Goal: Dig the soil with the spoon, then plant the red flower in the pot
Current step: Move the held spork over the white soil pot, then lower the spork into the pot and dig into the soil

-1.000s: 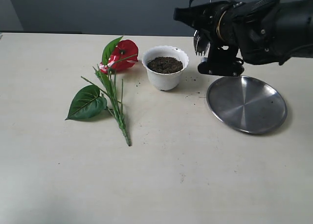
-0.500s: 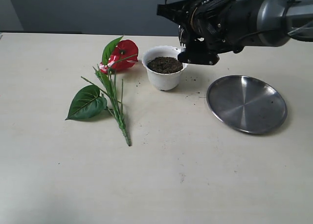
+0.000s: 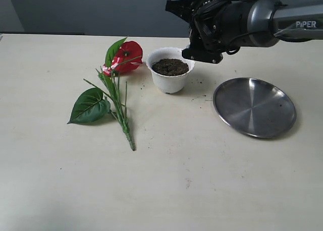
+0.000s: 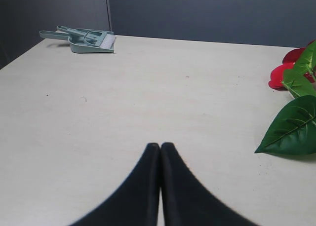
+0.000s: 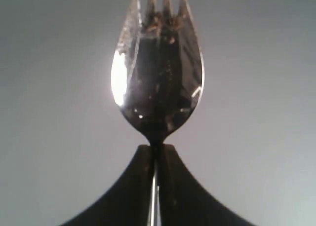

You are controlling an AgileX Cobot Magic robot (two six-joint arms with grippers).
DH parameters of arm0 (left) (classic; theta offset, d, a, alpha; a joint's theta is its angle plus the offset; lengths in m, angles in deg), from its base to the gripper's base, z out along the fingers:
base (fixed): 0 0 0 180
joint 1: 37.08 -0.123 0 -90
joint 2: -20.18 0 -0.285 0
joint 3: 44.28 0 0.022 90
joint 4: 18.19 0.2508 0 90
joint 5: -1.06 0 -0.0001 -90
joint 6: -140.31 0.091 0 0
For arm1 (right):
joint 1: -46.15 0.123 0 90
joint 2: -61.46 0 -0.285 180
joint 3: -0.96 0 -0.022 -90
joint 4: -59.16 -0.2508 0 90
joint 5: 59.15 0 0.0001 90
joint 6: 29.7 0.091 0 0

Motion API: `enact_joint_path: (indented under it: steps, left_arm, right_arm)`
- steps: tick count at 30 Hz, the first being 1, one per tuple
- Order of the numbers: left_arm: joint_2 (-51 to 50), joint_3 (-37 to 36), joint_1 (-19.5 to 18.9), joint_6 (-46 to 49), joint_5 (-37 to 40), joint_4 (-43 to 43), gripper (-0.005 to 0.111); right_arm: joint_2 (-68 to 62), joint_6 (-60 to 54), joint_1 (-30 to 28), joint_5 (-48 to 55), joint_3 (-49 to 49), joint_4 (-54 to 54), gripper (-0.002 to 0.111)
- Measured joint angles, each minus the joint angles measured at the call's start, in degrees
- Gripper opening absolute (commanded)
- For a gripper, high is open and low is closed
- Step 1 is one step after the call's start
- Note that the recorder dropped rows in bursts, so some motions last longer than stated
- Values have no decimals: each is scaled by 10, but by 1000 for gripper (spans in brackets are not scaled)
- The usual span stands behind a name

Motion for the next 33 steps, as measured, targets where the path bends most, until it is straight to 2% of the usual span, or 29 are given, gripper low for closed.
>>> enact_joint_path:
  steps: [13, 33]
  left_arm:
    - [0, 0, 0, 0, 0, 0, 0]
    - [0, 0, 0, 0, 0, 0, 0]
  right_arm:
    - [-51, 5, 0, -56, -37, 0, -1]
    - [-82, -19, 0, -127, -40, 1, -1]
